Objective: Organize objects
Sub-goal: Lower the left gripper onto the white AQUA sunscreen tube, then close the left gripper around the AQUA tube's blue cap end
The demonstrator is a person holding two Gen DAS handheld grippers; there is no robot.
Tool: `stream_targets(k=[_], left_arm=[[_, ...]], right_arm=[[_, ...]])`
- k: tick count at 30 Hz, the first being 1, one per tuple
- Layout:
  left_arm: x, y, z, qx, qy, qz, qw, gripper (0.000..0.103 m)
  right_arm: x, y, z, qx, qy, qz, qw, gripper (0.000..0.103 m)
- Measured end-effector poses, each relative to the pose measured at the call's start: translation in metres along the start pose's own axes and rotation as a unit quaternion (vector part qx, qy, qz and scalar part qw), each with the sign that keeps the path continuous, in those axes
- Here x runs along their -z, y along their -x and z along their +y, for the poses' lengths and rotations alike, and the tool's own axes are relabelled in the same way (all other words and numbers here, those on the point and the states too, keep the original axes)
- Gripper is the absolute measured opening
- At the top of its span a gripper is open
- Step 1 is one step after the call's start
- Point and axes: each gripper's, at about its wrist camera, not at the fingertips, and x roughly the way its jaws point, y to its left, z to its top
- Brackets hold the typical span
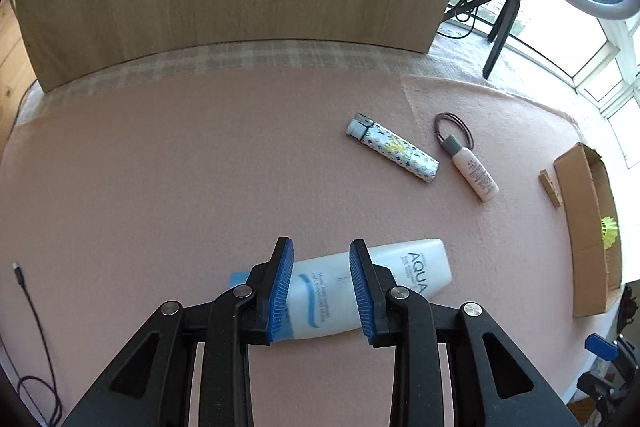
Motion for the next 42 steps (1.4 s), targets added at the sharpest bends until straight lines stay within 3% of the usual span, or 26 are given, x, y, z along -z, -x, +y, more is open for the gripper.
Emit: stream_targets(k=[4, 11, 15, 18, 24, 29, 32, 42], left_arm=[[0.009, -0.001, 0.008, 0.007, 0.010, 0.015, 0.9998, 0.034], [0.050, 0.008, 0.007, 0.091, 0.046, 0.036, 0.9942, 0.036], [0.067, 0.018, -0.009, 0.102, 0.032, 0.026, 0.9939, 0.036], [0.066, 0.022, -0.016, 0.071, 0.016, 0.010, 0.9973, 0.037], [0.073, 0.022, -0.010, 0.058, 0.013, 0.005, 0.9982, 0.037], [0.075, 0.023, -0.001, 0.070, 0.008, 0.005, 0.9975, 0.037], [0.074, 0.018, 0.001, 0.100, 0.019, 0.013, 0.9947, 0.037], [0.071, 0.006, -0.004, 0.145, 0.013, 0.034, 0.9888, 0.040]], right_arm=[[-0.001, -0.009, 0.009, -0.018, 0.007, 0.005, 1.000, 0.058], [-0.009, -0.018, 0.007, -0.039, -0.008, 0.010, 0.999, 0.058], [-0.009, -0.023, 0.009, -0.033, -0.003, 0.011, 0.999, 0.058], [-0.011, -0.027, 0.012, -0.034, 0.000, 0.014, 0.999, 0.058], [-0.029, -0.037, 0.024, -0.054, 0.006, 0.018, 0.998, 0.057], [-0.049, -0.055, 0.038, -0.075, 0.006, 0.029, 0.997, 0.057], [-0.058, -0.071, 0.052, -0.075, 0.021, 0.039, 0.996, 0.055], [-0.090, -0.137, 0.082, -0.144, -0.013, 0.104, 0.984, 0.050]])
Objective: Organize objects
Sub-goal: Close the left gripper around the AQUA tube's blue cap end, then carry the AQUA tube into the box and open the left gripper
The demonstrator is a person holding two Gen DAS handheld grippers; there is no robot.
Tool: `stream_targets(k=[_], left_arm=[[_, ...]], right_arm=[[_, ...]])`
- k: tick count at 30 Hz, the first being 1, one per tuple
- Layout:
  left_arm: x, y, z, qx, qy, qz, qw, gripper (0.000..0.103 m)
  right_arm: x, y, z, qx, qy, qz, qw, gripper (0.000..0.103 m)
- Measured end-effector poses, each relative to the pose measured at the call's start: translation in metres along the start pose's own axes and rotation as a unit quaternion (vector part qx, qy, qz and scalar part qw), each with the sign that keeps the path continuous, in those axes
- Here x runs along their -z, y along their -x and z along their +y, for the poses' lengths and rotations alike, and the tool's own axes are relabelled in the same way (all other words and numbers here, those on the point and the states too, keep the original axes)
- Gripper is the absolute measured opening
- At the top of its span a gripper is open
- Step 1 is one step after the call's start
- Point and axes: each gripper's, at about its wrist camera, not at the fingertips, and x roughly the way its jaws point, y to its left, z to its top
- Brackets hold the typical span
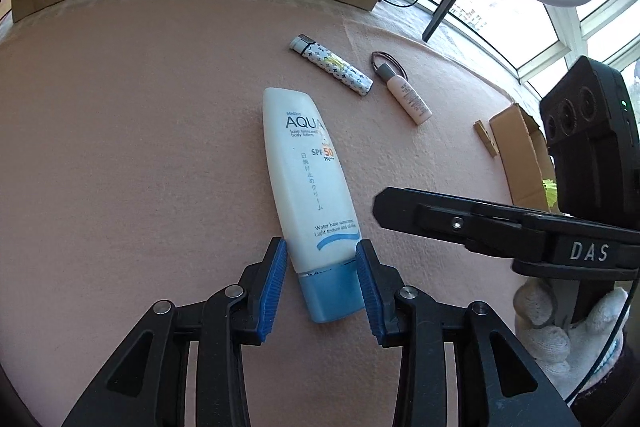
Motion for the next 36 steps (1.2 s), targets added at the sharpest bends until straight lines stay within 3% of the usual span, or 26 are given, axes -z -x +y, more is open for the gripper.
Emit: stream_targets(k=[2, 8, 12, 19, 27, 36], left_arm=[[-0.001, -0.002, 0.001, 0.005, -0.002, 0.004, 1.0000, 0.043], [-0.004, -0.007, 0.004, 0.026, -0.004, 0.015, 0.9996, 0.043], [-0.005, -0.009, -0.002, 0.016, -0.019, 0.017, 0.9996, 0.044], [-0.003, -0.002, -0.015, 0.014, -0.021, 0.014, 0.9996, 0.043], [-0.004, 0.003, -0.082, 0.036, -0.060, 0.001, 0.9975, 0.043], [-0.021, -0.024, -0.194, 0.082, -0.122, -0.001, 0.9892, 0.043]], right_arm=[[-0.005, -0.012, 0.001, -0.013, 0.007, 0.024, 1.000, 0.049], [-0.013, -0.035, -0.003, -0.033, -0.008, 0.043, 0.999, 0.047], [-0.014, -0.040, 0.001, -0.038, 0.003, 0.047, 0.998, 0.037], [-0.008, -0.031, 0.011, -0.028, 0.015, 0.040, 0.999, 0.037], [-0.002, 0.024, -0.007, -0.020, 0.006, 0.001, 1.000, 0.037], [0.012, 0.118, -0.069, 0.014, -0.023, -0.065, 0.998, 0.037]])
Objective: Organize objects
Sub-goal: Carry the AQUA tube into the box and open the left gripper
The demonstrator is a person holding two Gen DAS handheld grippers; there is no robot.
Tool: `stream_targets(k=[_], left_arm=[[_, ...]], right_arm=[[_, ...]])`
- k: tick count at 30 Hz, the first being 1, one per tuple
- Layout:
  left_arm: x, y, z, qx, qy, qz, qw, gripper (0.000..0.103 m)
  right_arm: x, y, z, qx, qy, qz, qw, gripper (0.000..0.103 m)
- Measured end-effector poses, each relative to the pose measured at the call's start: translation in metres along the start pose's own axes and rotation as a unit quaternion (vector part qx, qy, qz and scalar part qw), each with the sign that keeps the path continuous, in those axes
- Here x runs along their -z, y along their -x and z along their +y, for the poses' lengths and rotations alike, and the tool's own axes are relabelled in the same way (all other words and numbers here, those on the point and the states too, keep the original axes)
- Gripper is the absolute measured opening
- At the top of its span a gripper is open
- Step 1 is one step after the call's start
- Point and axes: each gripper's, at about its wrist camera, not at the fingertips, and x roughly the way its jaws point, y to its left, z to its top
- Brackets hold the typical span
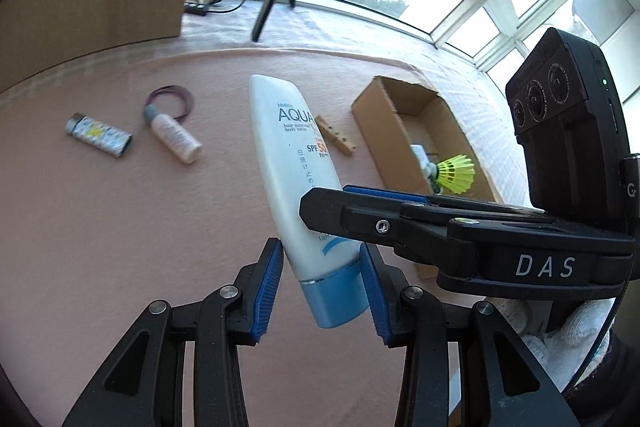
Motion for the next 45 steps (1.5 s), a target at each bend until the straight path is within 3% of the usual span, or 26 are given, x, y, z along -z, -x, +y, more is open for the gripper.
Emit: stream_targets(k=[8, 18, 23, 28, 31, 35, 45], left_arm=[[-0.023, -0.045, -0.082, 0.021, -0.048, 0.010, 0.9986, 0.043], [-0.040, -0.104, -0.159, 0.022, -0.089, 0.033, 0.9953, 0.043], [-0.038, -0.117, -0.167, 0.024, -0.091, 0.040, 0.9947, 0.043], [-0.034, -0.117, -0.173, 0.009, -0.107, 0.040, 0.9935, 0.041], [-0.031, -0.114, -0.172, -0.014, -0.117, 0.037, 0.9923, 0.044], [-0.026, -0.107, -0.161, -0.018, -0.106, 0.037, 0.9935, 0.044], [-0.023, -0.065, -0.115, -0.037, -0.065, 0.018, 0.9970, 0.044]], right_arm=[[-0.001, 0.067, -0.061, 0.039, -0.019, -0.045, 0.998, 0.037], [-0.007, 0.112, -0.127, 0.071, -0.048, -0.066, 0.994, 0.037], [-0.005, 0.119, -0.140, 0.074, -0.062, -0.069, 0.993, 0.037], [-0.001, 0.124, -0.144, 0.078, -0.061, -0.068, 0.993, 0.035], [0.000, 0.128, -0.141, 0.083, -0.054, -0.072, 0.992, 0.035], [0.001, 0.134, -0.136, 0.105, -0.040, -0.087, 0.990, 0.054], [0.001, 0.136, -0.111, 0.122, -0.009, -0.108, 0.986, 0.054]])
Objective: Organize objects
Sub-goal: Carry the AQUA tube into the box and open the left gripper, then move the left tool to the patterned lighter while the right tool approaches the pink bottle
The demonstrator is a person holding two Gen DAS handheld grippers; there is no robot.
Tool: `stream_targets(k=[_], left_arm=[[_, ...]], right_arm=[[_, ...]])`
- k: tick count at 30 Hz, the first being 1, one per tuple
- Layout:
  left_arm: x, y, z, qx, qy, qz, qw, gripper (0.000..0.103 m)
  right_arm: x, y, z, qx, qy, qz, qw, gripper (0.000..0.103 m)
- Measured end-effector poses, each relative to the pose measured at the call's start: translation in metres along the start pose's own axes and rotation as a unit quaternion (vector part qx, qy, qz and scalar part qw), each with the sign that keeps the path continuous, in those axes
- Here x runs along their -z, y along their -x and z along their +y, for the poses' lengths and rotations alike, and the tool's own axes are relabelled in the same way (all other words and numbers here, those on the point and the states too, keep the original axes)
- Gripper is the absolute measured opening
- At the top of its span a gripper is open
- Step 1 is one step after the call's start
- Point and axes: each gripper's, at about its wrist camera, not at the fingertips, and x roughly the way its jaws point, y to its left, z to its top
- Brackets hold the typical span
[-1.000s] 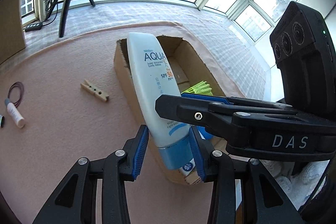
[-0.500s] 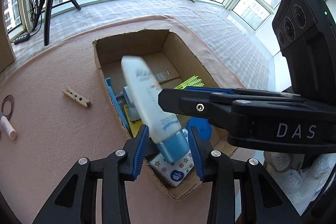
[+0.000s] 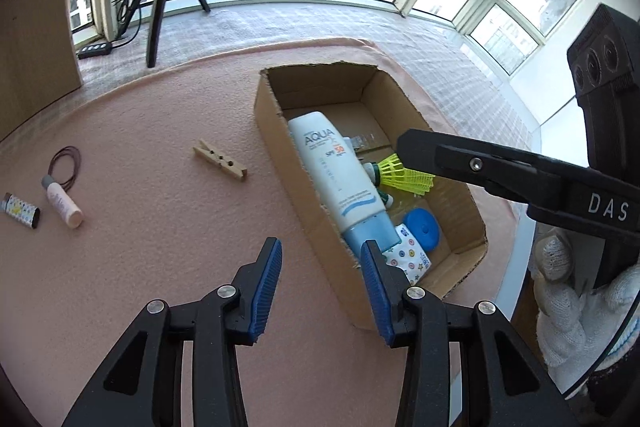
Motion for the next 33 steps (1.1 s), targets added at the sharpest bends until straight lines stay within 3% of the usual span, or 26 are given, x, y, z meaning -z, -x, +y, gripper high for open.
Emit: stream_targets(k=[7, 12, 18, 27, 29, 33], left_arm=[[0.005, 0.029, 0.075, -0.044, 0.059, -0.010, 0.9972, 0.044], [0.005, 0.058, 0.146, -0.089, 0.119, -0.036, 0.9882, 0.044], [0.001, 0.079, 0.219, -0.132, 0.158, -0.042, 0.9777, 0.043], [-0.020, 0.069, 0.281, -0.176, 0.178, -0.035, 0.9675, 0.041], [-0.023, 0.061, 0.289, -0.180, 0.174, -0.025, 0.9678, 0.041], [-0.033, 0.050, 0.295, -0.202, 0.144, -0.015, 0.9686, 0.041]], right_arm=[[-0.001, -0.007, 0.035, -0.013, 0.032, 0.004, 0.999, 0.054], [-0.006, -0.017, 0.066, -0.031, 0.047, 0.007, 0.998, 0.054], [-0.013, -0.046, 0.103, -0.058, 0.053, 0.029, 0.997, 0.054], [-0.015, -0.116, 0.142, -0.093, 0.039, 0.082, 0.992, 0.043], [-0.017, -0.134, 0.150, -0.094, 0.038, 0.094, 0.990, 0.036], [-0.022, -0.161, 0.166, -0.084, 0.052, 0.105, 0.990, 0.034]])
